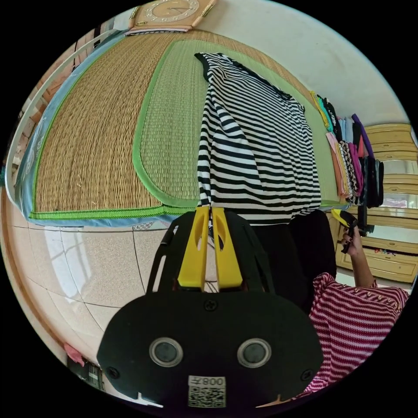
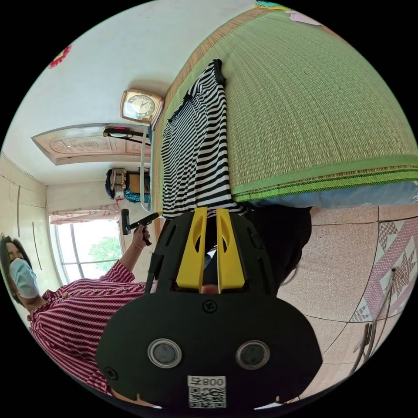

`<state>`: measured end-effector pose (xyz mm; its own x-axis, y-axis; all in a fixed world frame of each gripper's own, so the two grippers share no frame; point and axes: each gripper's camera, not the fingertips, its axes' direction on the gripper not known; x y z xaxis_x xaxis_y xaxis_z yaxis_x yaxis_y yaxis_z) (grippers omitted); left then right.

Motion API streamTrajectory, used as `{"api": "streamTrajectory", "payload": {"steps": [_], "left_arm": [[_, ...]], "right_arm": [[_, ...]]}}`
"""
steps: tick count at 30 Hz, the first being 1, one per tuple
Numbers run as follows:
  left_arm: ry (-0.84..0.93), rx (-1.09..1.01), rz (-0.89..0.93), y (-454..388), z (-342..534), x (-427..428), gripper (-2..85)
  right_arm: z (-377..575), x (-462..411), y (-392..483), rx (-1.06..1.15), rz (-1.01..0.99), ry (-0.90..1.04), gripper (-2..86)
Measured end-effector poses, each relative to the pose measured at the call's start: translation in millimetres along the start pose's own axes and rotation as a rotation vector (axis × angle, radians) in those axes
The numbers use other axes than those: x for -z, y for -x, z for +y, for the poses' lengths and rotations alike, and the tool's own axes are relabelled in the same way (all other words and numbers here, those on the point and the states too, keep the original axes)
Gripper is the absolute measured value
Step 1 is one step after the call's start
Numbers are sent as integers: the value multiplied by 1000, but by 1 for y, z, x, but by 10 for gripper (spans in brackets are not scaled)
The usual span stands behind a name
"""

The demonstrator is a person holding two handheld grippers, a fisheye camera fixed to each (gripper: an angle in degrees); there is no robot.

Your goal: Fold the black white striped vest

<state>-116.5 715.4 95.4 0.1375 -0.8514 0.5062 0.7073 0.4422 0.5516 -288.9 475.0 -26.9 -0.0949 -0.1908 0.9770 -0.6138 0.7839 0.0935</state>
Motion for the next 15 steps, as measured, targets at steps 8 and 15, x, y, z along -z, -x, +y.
{"api": "streamTrajectory", "payload": {"steps": [8,15], "left_arm": [[-287,40,354,63,53,18,7],[-332,181,466,138,103,-38,5]], "right_arm": [[-6,-2,15,10,69,7,77],[-50,-58,47,82,248,178,104]]}}
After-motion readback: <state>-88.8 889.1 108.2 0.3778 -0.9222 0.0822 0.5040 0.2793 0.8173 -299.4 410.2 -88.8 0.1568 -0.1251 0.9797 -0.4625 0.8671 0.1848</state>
